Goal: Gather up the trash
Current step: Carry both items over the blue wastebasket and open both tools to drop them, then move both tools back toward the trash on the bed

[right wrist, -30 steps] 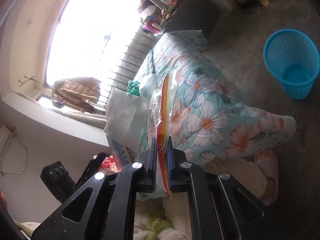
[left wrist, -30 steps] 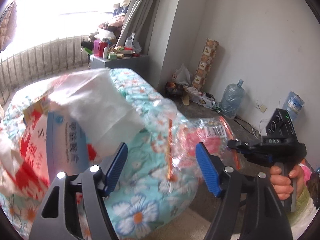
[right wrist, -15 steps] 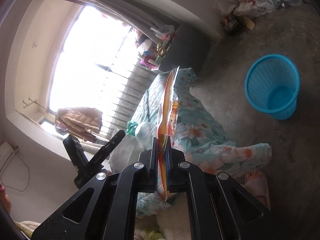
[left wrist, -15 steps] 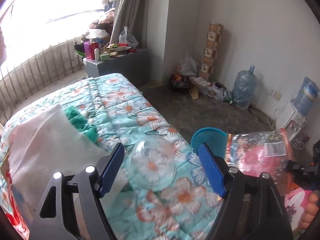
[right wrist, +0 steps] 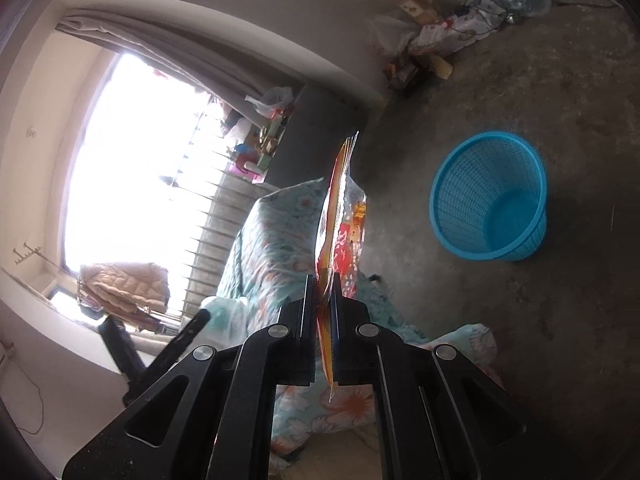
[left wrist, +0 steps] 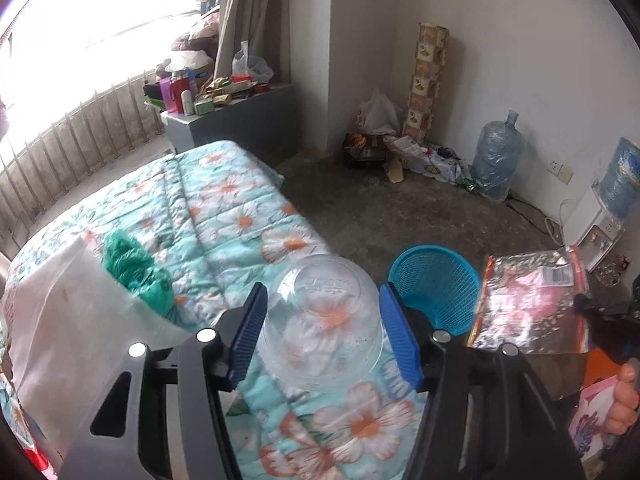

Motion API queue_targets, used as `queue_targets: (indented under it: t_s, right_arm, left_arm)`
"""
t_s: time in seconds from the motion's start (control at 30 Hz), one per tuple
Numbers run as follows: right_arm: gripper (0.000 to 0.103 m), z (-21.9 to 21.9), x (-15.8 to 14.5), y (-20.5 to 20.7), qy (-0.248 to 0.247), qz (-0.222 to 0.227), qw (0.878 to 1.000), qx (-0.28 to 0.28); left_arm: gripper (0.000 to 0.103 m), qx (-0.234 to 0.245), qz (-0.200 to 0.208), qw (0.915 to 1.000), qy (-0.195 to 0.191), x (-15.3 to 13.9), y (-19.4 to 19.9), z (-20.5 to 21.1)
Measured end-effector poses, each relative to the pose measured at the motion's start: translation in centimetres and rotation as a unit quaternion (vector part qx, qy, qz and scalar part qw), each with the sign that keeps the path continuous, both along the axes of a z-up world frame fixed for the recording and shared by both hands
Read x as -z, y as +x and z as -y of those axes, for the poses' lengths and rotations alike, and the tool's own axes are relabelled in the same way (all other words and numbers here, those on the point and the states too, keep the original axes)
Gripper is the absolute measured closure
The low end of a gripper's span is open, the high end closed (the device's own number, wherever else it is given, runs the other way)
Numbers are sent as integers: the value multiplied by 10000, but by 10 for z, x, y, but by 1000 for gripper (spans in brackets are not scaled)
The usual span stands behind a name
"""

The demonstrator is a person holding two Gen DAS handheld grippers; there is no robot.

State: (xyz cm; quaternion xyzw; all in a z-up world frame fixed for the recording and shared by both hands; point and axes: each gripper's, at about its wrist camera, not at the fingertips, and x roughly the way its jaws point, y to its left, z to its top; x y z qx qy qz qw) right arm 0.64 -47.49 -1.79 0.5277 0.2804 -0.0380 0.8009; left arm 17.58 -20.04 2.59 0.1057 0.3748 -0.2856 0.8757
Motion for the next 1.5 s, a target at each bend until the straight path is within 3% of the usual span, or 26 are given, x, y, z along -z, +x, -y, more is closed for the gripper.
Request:
queue_targets:
  t_s: [0.1, 0.2, 0.33, 0.47, 0.5, 0.53, 0.57, 0.6, 0.63, 0.7, 0.77, 1.03, 1.3, 1.5]
  right_arm:
    - [99, 11, 9, 12, -207, -225, 9993, 234]
    - [99, 20, 22, 23, -388, -458, 9973, 422]
    - [99, 39, 52, 47, -534, -886, 9923, 681]
    - [95, 62, 83, 67, -681, -1275, 9844, 1002]
    - [92, 69, 94, 70, -641, -1409, 9816, 1116]
    - [75, 74, 104, 73, -583, -1513, 9796, 1188]
    - [65, 81, 119, 76, -442, -1611, 9781, 1239]
    - [46, 86, 134, 78, -314, -1767, 9752, 1296]
    - [46, 91, 144, 79, -264, -1955, 9709, 1361]
    - [46, 94, 158, 74, -157, -2275, 9626, 1466]
    - [46, 91, 157, 64, -79, -2194, 9629, 1568]
    - [41, 60, 115, 25, -463, -1973, 9649, 1670]
    - [25, 31, 56, 34, -1504, -1941, 9594, 1386]
    - [9, -4, 6, 48, -2395, -2061, 9416, 1169]
  left_arm:
    - [47, 419, -164, 9986, -281, -15, 2, 37]
    - [47, 858, -643, 9931, -475, -12, 15, 90]
    - [47, 1220, -1469, 9807, -414, 18, 38, 171]
    - [46, 1260, -1750, 9764, -153, 59, 57, 241]
    - [44, 1279, -1787, 9755, -71, 73, 61, 259]
    - [36, 1302, -1869, 9737, -12, 84, 64, 271]
    - [32, 1244, -1949, 9728, 122, 99, 68, 285]
    - [27, 1179, -1979, 9729, 196, 108, 69, 290]
    - [27, 1113, -2008, 9730, 232, 116, 70, 294]
    - [25, 1047, -2115, 9715, 203, 124, 70, 293]
    - [23, 1076, -2280, 9677, -54, 120, 69, 283]
    - [21, 1185, -1932, 9720, -627, 69, 62, 235]
    - [21, 1262, -1392, 9748, -1200, 3, 22, 157]
    - [15, 1187, -1058, 9792, -1260, -28, -4, 82]
